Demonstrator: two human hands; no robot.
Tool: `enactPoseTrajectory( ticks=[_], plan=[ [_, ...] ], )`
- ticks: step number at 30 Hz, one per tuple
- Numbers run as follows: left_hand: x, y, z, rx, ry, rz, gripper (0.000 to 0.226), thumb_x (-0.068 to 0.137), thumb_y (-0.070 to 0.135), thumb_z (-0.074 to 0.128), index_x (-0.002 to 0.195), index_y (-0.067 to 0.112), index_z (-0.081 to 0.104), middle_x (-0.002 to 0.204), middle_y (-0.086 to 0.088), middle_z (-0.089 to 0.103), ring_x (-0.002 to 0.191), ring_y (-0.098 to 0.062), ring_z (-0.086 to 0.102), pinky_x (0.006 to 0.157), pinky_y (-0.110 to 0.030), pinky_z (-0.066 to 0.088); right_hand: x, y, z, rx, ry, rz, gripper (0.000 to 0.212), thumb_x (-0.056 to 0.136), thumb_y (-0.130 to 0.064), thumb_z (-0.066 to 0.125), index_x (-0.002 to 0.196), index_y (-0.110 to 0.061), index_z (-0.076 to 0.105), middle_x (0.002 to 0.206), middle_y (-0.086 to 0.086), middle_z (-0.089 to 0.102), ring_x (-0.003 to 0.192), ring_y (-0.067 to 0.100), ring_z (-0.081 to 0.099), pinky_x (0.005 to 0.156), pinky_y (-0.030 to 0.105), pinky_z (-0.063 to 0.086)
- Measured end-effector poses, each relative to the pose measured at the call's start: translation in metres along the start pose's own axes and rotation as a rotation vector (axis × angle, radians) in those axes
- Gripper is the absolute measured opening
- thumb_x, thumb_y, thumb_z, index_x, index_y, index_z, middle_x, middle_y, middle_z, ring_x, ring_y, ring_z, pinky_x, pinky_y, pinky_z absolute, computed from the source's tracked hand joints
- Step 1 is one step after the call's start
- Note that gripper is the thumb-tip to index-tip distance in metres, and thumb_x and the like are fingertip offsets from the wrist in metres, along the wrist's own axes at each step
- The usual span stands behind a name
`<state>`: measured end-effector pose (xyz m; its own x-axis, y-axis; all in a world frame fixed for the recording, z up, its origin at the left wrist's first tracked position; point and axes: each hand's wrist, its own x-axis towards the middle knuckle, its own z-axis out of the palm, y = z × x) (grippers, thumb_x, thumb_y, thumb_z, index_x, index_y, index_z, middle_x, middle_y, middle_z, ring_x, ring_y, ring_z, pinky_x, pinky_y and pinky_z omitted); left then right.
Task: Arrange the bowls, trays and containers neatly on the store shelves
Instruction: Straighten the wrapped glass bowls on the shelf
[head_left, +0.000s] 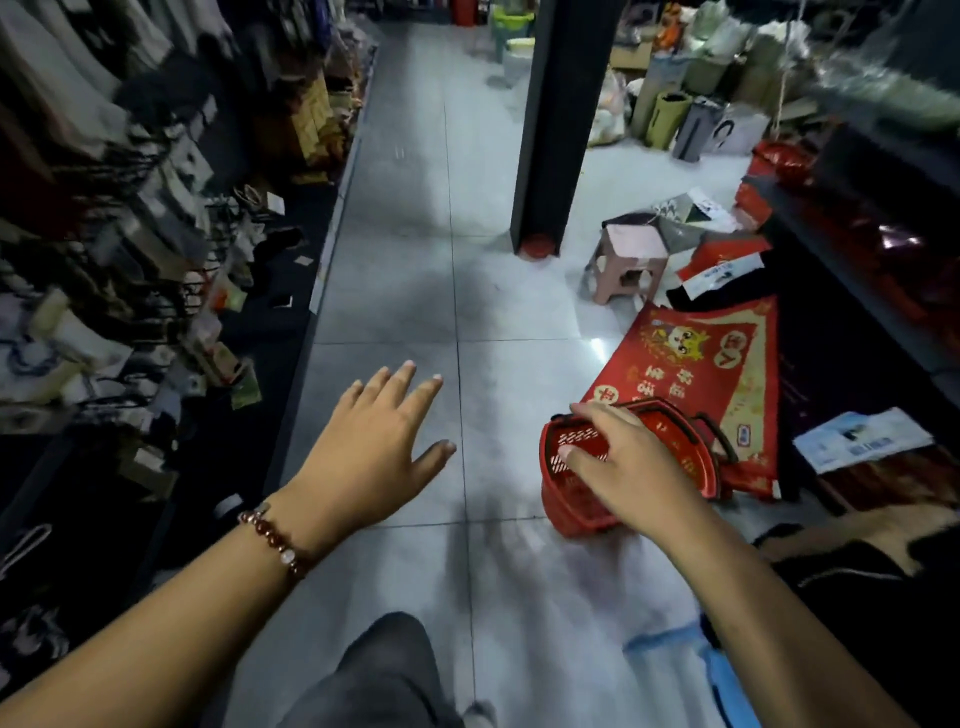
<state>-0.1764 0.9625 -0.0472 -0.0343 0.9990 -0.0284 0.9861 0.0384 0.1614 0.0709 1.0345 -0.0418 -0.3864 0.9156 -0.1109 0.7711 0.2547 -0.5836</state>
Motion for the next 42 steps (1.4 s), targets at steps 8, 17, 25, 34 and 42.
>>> enactPoseTrajectory(
  ticks=[8, 17, 25, 34, 42],
  plan=[
    [0.189, -0.045, 0.011, -0.121, 0.032, -0.038, 0.074, 0.092, 0.060, 0.040, 0.153, 0.026, 0.014, 0.161, -0.006, 0.012, 0.147, -0.026, 0.012, 0.119, -0.041, 0.014, 0.185, 0.015, -0.014, -0.051, -0.017, 0.000, 0.052, 0.091, -0.034, 0.059, 0.140, -0.022, 0.046, 0.143, -0.003, 0.045, 0.138, 0.018, 0.034, 0.113, 0.036, 0.029],
    [0.446, -0.097, -0.011, -0.028, -0.067, 0.126, 0.074, 0.092, 0.061, 0.037, 0.153, 0.027, 0.012, 0.161, -0.007, 0.008, 0.147, -0.026, 0.009, 0.120, -0.042, 0.009, 0.407, 0.027, -0.057, -0.027, 0.049, 0.155, 0.052, 0.092, -0.035, 0.058, 0.141, -0.022, 0.044, 0.144, -0.004, 0.043, 0.135, 0.014, 0.034, 0.109, 0.031, 0.030],
    [0.648, -0.076, -0.012, -0.045, -0.062, 0.252, 0.073, 0.092, 0.060, 0.041, 0.152, 0.026, 0.017, 0.161, -0.005, 0.014, 0.147, -0.025, 0.013, 0.119, -0.041, 0.011, 0.559, 0.096, -0.122, -0.018, 0.189, 0.323, 0.055, 0.091, -0.039, 0.058, 0.143, -0.029, 0.040, 0.153, -0.003, 0.031, 0.144, 0.019, 0.022, 0.115, 0.040, 0.026],
    [0.936, 0.000, 0.019, 0.061, -0.157, 0.391, 0.072, 0.093, 0.060, 0.036, 0.152, 0.025, 0.017, 0.161, -0.006, 0.014, 0.146, -0.026, 0.014, 0.117, -0.045, 0.018, 0.772, 0.232, -0.193, 0.020, 0.169, 0.475, 0.057, 0.092, -0.040, 0.057, 0.144, -0.028, 0.038, 0.155, -0.003, 0.028, 0.145, 0.019, 0.017, 0.117, 0.039, 0.021],
    [1.124, 0.071, -0.003, 0.073, -0.135, 0.499, 0.080, 0.082, 0.066, 0.025, 0.147, 0.021, 0.035, 0.154, -0.012, 0.033, 0.138, -0.035, 0.034, 0.111, -0.050, 0.031, 0.911, 0.288, -0.297, -0.080, 0.117, 0.500, 0.058, 0.092, -0.044, 0.053, 0.146, -0.034, 0.032, 0.156, -0.009, 0.024, 0.147, 0.019, 0.012, 0.116, 0.041, 0.018]
  ],
)
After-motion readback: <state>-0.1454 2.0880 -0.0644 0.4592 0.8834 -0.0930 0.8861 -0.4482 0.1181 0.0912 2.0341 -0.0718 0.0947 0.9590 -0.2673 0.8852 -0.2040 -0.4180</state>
